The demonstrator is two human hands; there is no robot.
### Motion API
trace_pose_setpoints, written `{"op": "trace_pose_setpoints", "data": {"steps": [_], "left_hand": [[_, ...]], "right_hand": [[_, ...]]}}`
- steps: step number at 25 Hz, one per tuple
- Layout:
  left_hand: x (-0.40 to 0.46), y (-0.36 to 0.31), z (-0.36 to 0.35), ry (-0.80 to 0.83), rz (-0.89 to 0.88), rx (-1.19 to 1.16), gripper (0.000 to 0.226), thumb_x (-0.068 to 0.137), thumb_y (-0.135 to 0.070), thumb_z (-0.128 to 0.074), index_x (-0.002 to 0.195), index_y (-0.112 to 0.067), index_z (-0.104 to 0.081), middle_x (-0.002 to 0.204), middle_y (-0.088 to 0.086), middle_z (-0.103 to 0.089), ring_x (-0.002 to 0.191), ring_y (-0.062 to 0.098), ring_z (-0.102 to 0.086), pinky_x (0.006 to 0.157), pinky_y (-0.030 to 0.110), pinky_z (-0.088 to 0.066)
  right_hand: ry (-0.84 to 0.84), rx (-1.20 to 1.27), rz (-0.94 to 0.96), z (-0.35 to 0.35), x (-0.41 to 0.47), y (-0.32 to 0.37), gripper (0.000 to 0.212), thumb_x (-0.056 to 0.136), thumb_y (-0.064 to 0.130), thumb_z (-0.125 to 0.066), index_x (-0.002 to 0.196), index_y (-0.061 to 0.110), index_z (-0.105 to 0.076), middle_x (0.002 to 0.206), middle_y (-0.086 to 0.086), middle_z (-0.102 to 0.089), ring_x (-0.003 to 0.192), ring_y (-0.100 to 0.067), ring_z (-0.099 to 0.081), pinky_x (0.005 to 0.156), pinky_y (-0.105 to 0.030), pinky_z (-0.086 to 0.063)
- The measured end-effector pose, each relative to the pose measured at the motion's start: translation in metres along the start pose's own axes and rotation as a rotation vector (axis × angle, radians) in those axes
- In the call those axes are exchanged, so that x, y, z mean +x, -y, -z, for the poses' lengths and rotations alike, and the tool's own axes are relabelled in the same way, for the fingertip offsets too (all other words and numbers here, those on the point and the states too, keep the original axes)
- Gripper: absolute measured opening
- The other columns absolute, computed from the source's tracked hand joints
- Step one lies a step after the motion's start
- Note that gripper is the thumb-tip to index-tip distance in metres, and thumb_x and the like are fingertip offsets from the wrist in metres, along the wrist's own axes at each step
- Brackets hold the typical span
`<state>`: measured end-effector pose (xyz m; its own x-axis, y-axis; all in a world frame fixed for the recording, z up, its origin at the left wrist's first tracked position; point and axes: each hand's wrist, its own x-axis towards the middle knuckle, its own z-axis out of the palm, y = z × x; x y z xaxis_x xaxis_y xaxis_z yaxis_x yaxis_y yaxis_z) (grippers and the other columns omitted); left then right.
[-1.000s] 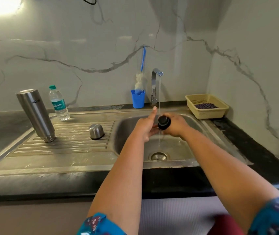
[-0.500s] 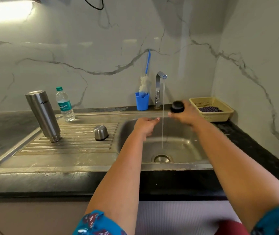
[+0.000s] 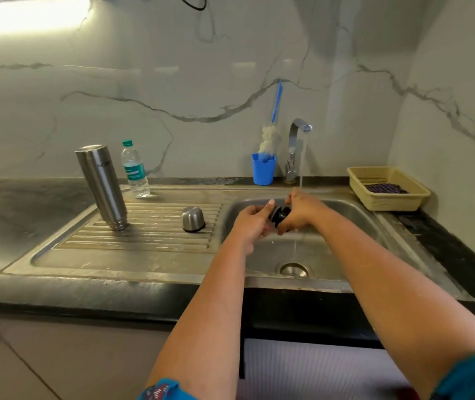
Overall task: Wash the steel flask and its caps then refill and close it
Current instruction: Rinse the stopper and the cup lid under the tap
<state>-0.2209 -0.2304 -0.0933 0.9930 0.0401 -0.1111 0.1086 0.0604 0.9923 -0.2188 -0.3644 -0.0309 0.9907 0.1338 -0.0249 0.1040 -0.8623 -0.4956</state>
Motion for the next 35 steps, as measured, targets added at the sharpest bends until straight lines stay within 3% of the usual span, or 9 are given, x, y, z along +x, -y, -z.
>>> {"op": "trace_pose_setpoints", "data": {"steps": [2,7,11,15,22,29,31,33,35], "left_hand": [[-0.004,0.0,0.025,-0.013,-0.03,-0.048,0.037,0.094,-0.034,-0.067,0.12,-0.009,-0.061,0.113,0.013,-0.071,0.095,0.022,-0.071,0.085,0.033,-0.059],[-0.02,-0.002,0.116,-0.15,-0.015,-0.301,0.031,0.1,-0.026,-0.057,0.119,-0.002,-0.058,0.114,0.021,-0.067,0.097,0.027,-0.07,0.084,0.033,-0.06],[-0.021,0.011,0.197,-0.447,-0.06,-0.043,0.025,0.1,-0.02,-0.058,0.118,-0.004,-0.063,0.105,0.013,-0.069,0.096,0.025,-0.068,0.078,0.028,-0.057],[-0.02,0.022,0.273,-0.776,-0.13,0.022,0.011,0.091,-0.015,-0.065,0.091,-0.025,-0.069,0.101,0.005,-0.072,0.098,0.026,-0.068,0.095,0.041,-0.054],[0.0,0.024,0.303,-0.692,-0.073,0.141,0.011,0.098,-0.02,-0.056,0.097,-0.023,-0.067,0.106,0.009,-0.072,0.098,0.026,-0.068,0.092,0.043,-0.056],[-0.002,0.017,0.299,-0.716,-0.134,0.157,0.014,0.096,-0.025,-0.063,0.106,-0.016,-0.067,0.102,0.003,-0.069,0.095,0.019,-0.063,0.081,0.03,-0.047],[-0.007,0.017,0.296,-0.683,-0.126,0.192,0.019,0.096,-0.025,-0.063,0.112,-0.014,-0.067,0.104,0.002,-0.067,0.096,0.017,-0.061,0.084,0.029,-0.045],[-0.011,0.015,0.29,-0.67,-0.126,0.249,0.023,0.096,-0.025,-0.064,0.116,-0.013,-0.067,0.106,0.001,-0.066,0.098,0.017,-0.06,0.087,0.03,-0.046],[-0.013,0.01,0.281,-0.655,-0.144,0.292,0.025,0.095,-0.025,-0.065,0.117,-0.012,-0.066,0.108,0.001,-0.067,0.1,0.017,-0.06,0.09,0.031,-0.048]], "right_hand": [[-0.045,-0.034,0.106,-0.015,0.001,0.022,0.058,0.064,0.034,-0.086,0.109,0.018,-0.052,0.095,0.001,-0.054,0.082,-0.012,-0.051,0.066,-0.025,-0.041],[0.17,0.496,0.323,-0.063,0.01,0.08,0.059,0.078,0.017,-0.078,0.13,0.027,-0.054,0.12,-0.001,-0.054,0.114,-0.018,-0.051,0.088,-0.027,-0.047],[0.084,0.352,0.367,-0.118,0.034,0.139,0.056,0.079,0.025,-0.076,0.129,0.022,-0.049,0.122,-0.007,-0.059,0.106,-0.021,-0.056,0.09,-0.032,-0.049],[0.099,0.244,0.387,-0.158,0.065,0.188,0.054,0.084,0.032,-0.071,0.131,0.021,-0.046,0.126,-0.005,-0.057,0.115,-0.025,-0.053,0.092,-0.036,-0.043],[0.036,0.174,0.348,-0.212,0.104,0.233,0.058,0.083,0.019,-0.074,0.131,0.011,-0.044,0.128,-0.018,-0.052,0.113,-0.031,-0.053,0.092,-0.033,-0.044],[-0.038,0.144,0.39,-0.199,0.111,0.229,0.074,0.07,0.031,-0.085,0.129,0.014,-0.044,0.122,-0.012,-0.053,0.112,-0.027,-0.053,0.088,-0.033,-0.045],[-0.123,0.169,0.438,-0.177,0.113,0.223,0.064,0.074,0.033,-0.082,0.127,0.015,-0.051,0.125,-0.009,-0.051,0.111,-0.022,-0.05,0.086,-0.028,-0.041],[-0.148,0.029,0.463,-0.157,0.121,0.205,0.05,0.081,0.038,-0.074,0.124,0.02,-0.055,0.129,-0.007,-0.049,0.118,-0.023,-0.045,0.092,-0.029,-0.037],[0.002,-0.296,0.412,-0.144,0.128,0.182,0.056,0.079,0.05,-0.071,0.128,0.031,-0.052,0.136,-0.007,-0.046,0.128,-0.03,-0.039,0.102,-0.039,-0.036]]}}
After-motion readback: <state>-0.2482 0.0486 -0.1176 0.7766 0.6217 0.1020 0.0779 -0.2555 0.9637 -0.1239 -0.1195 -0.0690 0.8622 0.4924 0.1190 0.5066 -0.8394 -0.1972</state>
